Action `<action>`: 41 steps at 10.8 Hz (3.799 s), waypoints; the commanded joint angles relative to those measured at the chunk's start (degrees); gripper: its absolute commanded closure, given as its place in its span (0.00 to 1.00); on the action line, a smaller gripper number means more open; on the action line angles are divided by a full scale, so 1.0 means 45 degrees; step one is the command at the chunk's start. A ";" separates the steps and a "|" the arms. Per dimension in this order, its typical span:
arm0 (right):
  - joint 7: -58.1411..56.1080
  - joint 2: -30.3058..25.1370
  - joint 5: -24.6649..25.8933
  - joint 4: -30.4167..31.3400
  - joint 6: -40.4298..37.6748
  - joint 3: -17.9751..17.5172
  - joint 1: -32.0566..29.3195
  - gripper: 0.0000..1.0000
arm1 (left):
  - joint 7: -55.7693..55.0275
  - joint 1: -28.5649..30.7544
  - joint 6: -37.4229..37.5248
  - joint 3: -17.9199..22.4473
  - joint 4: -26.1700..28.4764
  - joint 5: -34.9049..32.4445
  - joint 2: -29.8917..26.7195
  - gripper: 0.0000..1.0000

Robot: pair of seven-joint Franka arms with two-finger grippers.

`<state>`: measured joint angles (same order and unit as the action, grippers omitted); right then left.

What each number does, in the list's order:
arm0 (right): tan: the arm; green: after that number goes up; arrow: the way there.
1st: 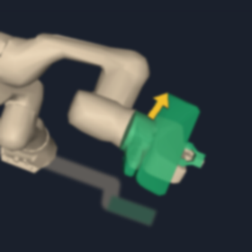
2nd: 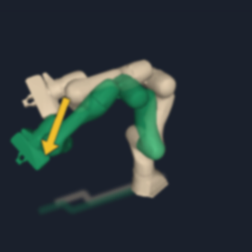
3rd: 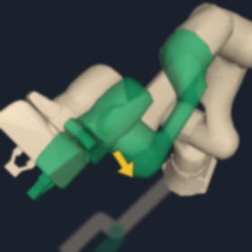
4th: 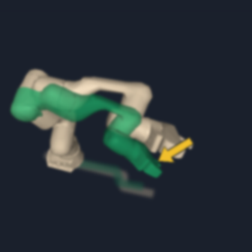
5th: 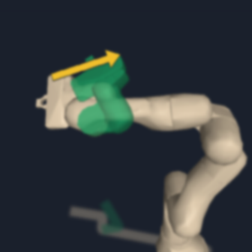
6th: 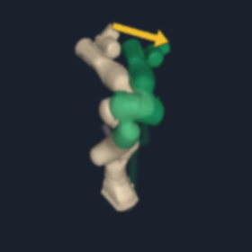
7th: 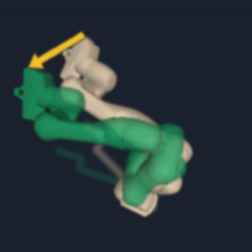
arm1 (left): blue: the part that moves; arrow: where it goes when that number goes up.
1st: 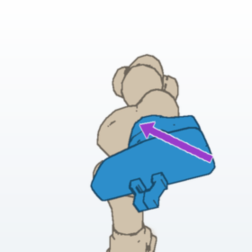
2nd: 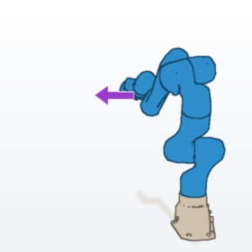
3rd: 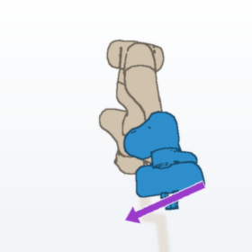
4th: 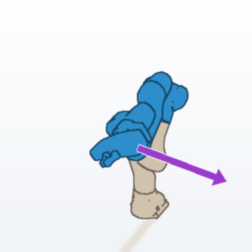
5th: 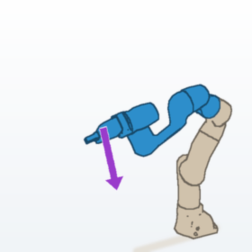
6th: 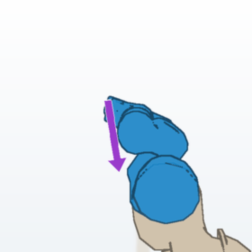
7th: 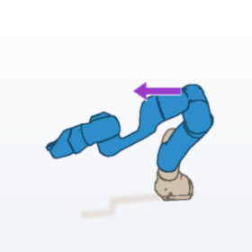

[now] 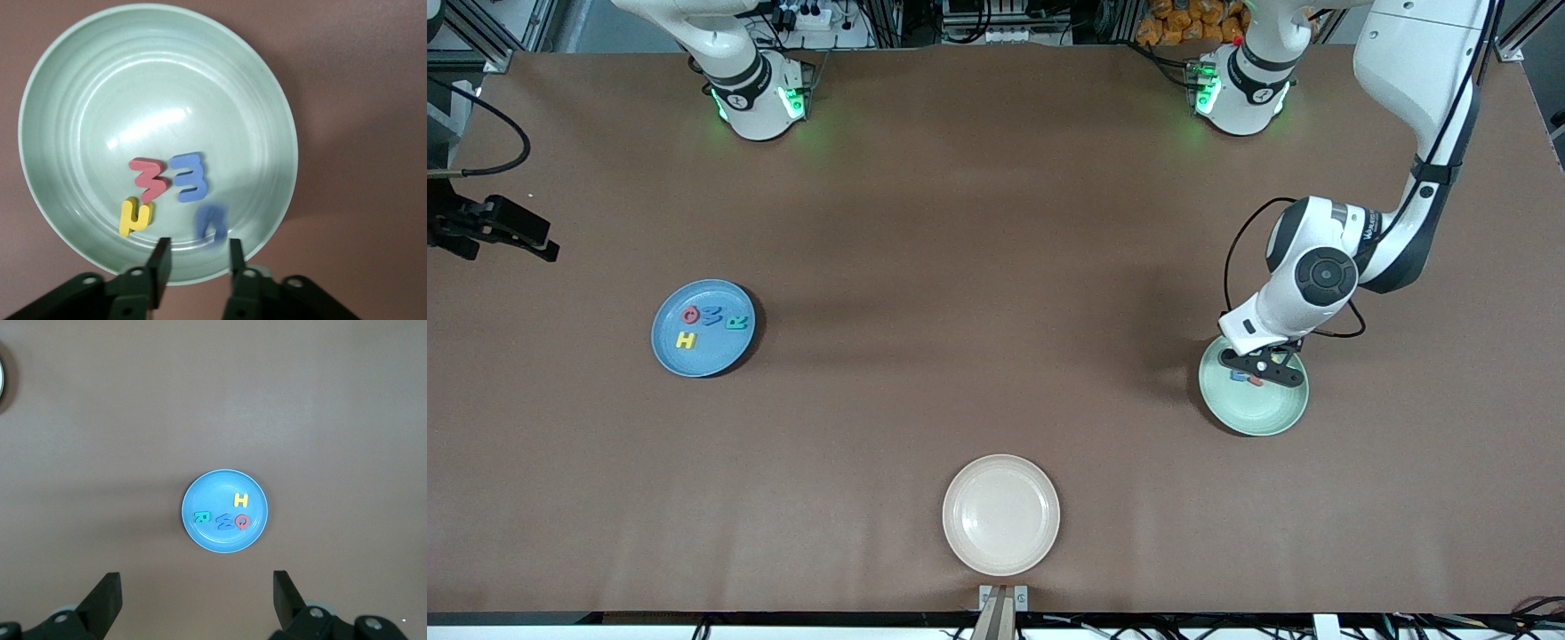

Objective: Sort uppercase to blue plate, lowercase to green plate

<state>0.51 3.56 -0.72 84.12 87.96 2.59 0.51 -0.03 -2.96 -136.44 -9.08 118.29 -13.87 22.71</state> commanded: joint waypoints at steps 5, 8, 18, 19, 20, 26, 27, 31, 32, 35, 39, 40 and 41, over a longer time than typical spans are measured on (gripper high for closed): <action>0.0023 -0.0126 -0.0036 -0.0061 0.0025 -0.0145 -0.0191 0.00 | 0.0221 -0.0221 0.2204 -0.0112 -0.1224 0.0578 -0.2366 0.00; 0.0023 -0.0126 -0.0055 -0.0081 0.0024 -0.0145 -0.0191 0.00 | 0.0182 -0.0339 0.4197 -0.0112 -0.1926 0.1672 -0.3930 0.00; -0.0036 -0.0126 -0.0055 -0.0159 0.0005 -0.0106 -0.0210 0.00 | 0.0065 -0.0320 0.9826 0.2130 -0.6850 0.3684 -0.5611 0.00; -0.0017 -0.0126 -0.0055 -0.0159 0.0005 -0.0125 -0.0210 0.00 | 0.0065 -0.0319 1.0083 0.2482 -0.7027 0.3764 -0.5651 0.00; 0.0003 -0.0126 -0.0055 -0.0159 0.0005 -0.0145 -0.0191 0.00 | 0.0065 -0.0339 1.0182 0.2640 -0.7048 0.3687 -0.5922 0.00; -0.0036 -0.0126 0.0062 -0.0179 0.0005 -0.0126 -0.0191 0.00 | -0.1160 -0.0651 1.0241 0.2525 -0.6932 0.3356 -0.5828 0.00; -0.0055 -0.0146 0.0062 -0.0179 0.0005 -0.0106 -0.0210 0.00 | -0.1495 -0.0825 1.0396 0.2524 -0.6912 0.3239 -0.5769 0.00; -0.0270 -0.0126 0.0179 -0.0179 0.0005 -0.0028 -0.0249 0.00 | -0.1809 -0.0944 1.0398 0.2446 -0.6562 0.3218 -0.5476 0.00; -0.0270 -0.0126 0.0179 -0.0179 0.0005 -0.0028 -0.0249 0.00 | -0.1830 -0.0944 1.0398 0.2446 -0.6502 0.3237 -0.5514 0.00; -0.0270 -0.0126 0.0257 -0.0179 -0.0015 -0.0047 -0.0269 0.00 | -0.1830 -0.0925 1.0397 0.2466 -0.6365 0.3063 -0.5573 0.00; -0.0251 -0.0146 0.0257 -0.0179 -0.0112 -0.0067 -0.0249 0.00 | -0.1967 -0.0944 1.0398 0.2485 -0.6365 0.2944 -0.5535 0.00; -0.0251 -0.0146 0.0257 -0.0179 -0.0132 -0.0067 -0.0249 0.00 | -0.1986 -0.0983 1.0398 0.2466 -0.6384 0.2790 -0.5534 0.00; -0.0251 -0.0146 0.0257 -0.0179 -0.0132 -0.0086 -0.0249 0.00 | -0.2025 -0.1099 1.0398 0.2466 -0.6365 0.2595 -0.5534 0.00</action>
<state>-0.14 3.50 -0.10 83.53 88.11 3.09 0.35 -7.76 -6.81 -90.09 1.91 89.04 0.06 -1.45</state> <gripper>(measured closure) 0.000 0.000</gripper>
